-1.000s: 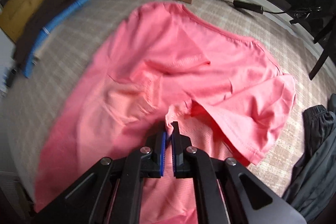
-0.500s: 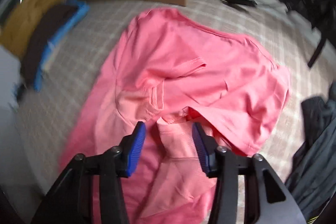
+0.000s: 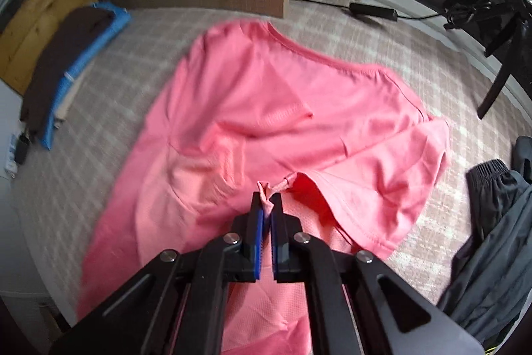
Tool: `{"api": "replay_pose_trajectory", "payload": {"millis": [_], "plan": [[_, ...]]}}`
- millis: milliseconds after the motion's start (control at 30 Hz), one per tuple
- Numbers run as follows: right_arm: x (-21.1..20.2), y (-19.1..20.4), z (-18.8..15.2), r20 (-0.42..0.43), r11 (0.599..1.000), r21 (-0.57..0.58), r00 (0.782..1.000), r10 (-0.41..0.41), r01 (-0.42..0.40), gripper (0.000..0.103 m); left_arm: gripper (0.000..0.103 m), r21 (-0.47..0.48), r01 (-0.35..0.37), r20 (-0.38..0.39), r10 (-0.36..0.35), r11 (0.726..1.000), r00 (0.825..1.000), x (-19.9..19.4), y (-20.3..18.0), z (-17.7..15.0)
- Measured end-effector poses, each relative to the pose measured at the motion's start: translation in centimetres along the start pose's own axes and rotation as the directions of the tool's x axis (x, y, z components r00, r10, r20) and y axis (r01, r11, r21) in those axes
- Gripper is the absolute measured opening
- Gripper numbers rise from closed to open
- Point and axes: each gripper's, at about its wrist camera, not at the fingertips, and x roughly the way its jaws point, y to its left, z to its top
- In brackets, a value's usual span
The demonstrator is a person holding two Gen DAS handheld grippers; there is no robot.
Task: Fold clothes
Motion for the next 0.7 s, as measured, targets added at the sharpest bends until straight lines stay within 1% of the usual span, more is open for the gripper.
{"api": "replay_pose_trajectory", "payload": {"millis": [100,200,233,267,300,333,367,400,433,467,533,600,667,700], "plan": [[1.4,0.9,0.3,-0.007,1.0,-0.009,1.0,0.008,-0.008,0.004,0.001,-0.022,-0.019,-0.027,0.018,1.0,0.999,0.7,1.0,-0.2],[3.1,1.8,-0.2,-0.074,0.999,-0.034,0.997,-0.017,0.015,0.007,0.002,-0.043,-0.039,-0.06,0.037,0.998,0.998,1.4,1.9,-0.4],[3.0,1.8,-0.5,-0.084,0.999,-0.039,0.996,-0.027,0.024,0.011,0.002,-0.051,-0.048,-0.08,0.044,0.998,0.996,1.5,2.1,-0.4],[2.0,1.5,-1.0,-0.071,0.999,-0.037,0.997,-0.013,0.011,0.012,0.002,-0.051,-0.057,-0.091,0.052,0.997,0.995,1.1,2.2,-0.5],[0.4,1.1,-1.8,-0.043,0.999,-0.033,0.999,0.018,-0.02,0.013,0.003,-0.046,-0.065,-0.095,0.06,0.997,0.994,0.5,2.3,-0.7],[-1.5,0.6,-2.8,-0.01,0.998,-0.029,0.999,0.053,-0.053,0.015,0.003,-0.04,-0.073,-0.099,0.068,0.997,0.993,-0.1,2.5,-0.9],[-3.3,0.2,-3.7,0.022,0.996,-0.026,0.996,0.088,-0.087,0.02,0.005,-0.034,-0.087,-0.101,0.083,0.996,0.991,-0.7,2.6,-1.0],[-5.7,-0.6,-5.4,0.064,0.991,-0.031,0.989,0.132,-0.13,0.024,0.006,-0.027,-0.105,-0.1,0.102,0.994,0.99,-1.5,2.8,-1.2],[-7.6,-1.1,-7.7,0.087,0.985,-0.035,0.981,0.173,-0.17,0.03,0.006,-0.019,-0.124,-0.1,0.122,0.992,0.988,-2.2,3.0,-1.2],[-9.2,-1.5,-10.3,0.1,0.977,-0.037,0.972,0.211,-0.208,0.032,0.006,-0.01,-0.14,-0.095,0.138,0.99,0.986,-2.9,3.2,-1.2],[-11.9,-2.0,-15.8,0.113,0.963,-0.034,0.956,0.27,-0.268,0.032,0.006,0.013,-0.156,-0.087,0.156,0.988,0.984,-3.9,3.4,-0.8],[-12.9,-1.7,-22.5,0.093,0.956,0.013,0.952,0.291,-0.294,0.032,0.008,0.061,-0.151,-0.092,0.156,0.987,0.983,-3.8,3.2,0.1],[-13.1,-1.2,-29.1,0.077,0.944,0.094,0.948,0.309,-0.316,0.032,0.008,0.125,-0.134,-0.09,0.146,0.983,0.985,-3.2,2.8,1.3],[-13.1,-0.6,-32.6,0.079,0.936,0.139,0.946,0.314,-0.322,0.032,0.01,0.155,-0.121,-0.089,0.136,0.98,0.987,-2.9,2.7,2.0]]}}
